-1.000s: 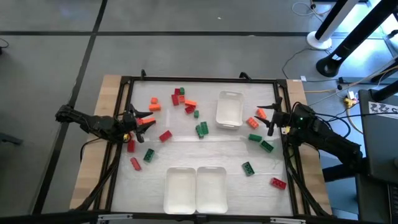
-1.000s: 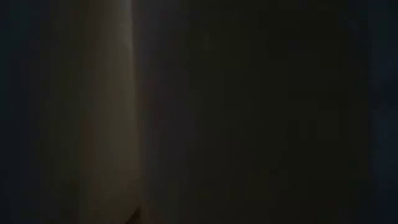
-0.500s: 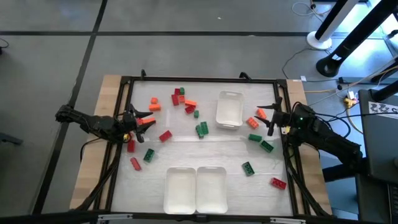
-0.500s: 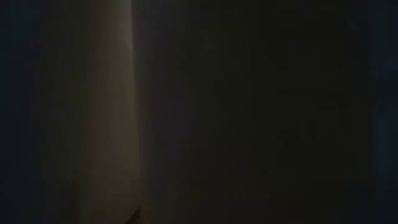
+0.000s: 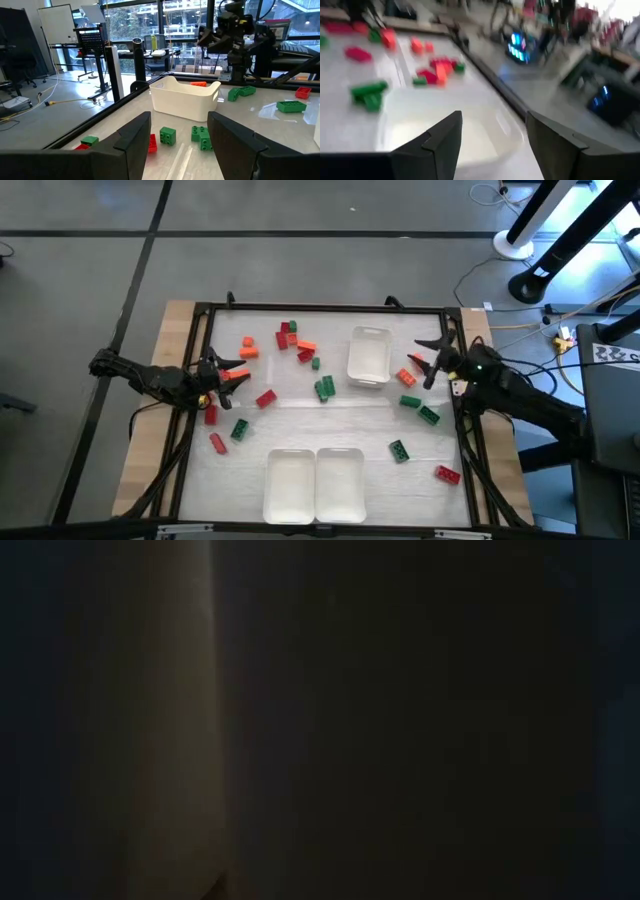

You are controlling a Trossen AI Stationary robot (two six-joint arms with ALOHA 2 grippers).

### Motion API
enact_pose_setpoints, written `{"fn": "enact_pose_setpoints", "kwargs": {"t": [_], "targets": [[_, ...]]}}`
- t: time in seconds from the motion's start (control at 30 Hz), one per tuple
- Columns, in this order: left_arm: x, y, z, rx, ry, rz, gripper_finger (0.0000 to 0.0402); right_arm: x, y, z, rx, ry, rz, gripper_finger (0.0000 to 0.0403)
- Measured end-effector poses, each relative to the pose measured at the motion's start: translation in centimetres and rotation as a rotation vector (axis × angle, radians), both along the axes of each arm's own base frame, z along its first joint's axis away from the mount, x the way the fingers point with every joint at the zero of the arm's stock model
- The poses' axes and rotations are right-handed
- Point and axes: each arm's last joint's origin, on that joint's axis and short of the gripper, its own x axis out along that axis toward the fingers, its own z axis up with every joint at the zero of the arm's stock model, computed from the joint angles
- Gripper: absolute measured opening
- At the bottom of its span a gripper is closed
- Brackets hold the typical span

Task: Sort blocks
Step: Put the orange game piece into the top right white bin

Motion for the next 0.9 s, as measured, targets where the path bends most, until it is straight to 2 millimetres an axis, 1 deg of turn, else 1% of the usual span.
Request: {"fn": "enact_pose_setpoints", "kwargs": {"t": [0.13,0.23,0.3,0.4,0.5,0.63,0.8,0.9], "targets": [[0.0,0.0,0.0,0.000,0.000,0.000,0.0186,0.7,-0.8,1.3,0.059,0.162,-0.133,0.0221],[0.0,0.0,0.0,0.000,0.000,0.000,0.0186,1.4,-1.4,2.5,0.153,0.304,-0.233,0.0221],[0.0,0.0,0.0,0.000,0.000,0.000,0.0186,2.1,-1.8,3.2,0.226,0.406,-0.263,0.0221],[0.0,0.0,0.0,0.000,0.000,0.000,0.0186,3.5,-2.4,3.2,0.326,0.568,-0.289,0.0221],[0.0,0.0,0.0,0.000,0.000,0.000,0.0186,5.1,-3.3,1.9,0.389,0.698,-0.312,0.0221],[0.0,0.0,0.0,0.000,0.000,0.000,0.0186,6.4,-5.1,-0.3,0.465,0.834,-0.363,0.0221],[0.0,0.0,0.0,0.000,0.000,0.000,0.0186,6.1,-7.6,-2.7,0.600,0.940,-0.438,0.0221],[0.0,0.0,0.0,0.000,0.000,0.000,0.0186,5.6,-8.8,-3.3,0.663,0.943,-0.465,0.0221]]}}
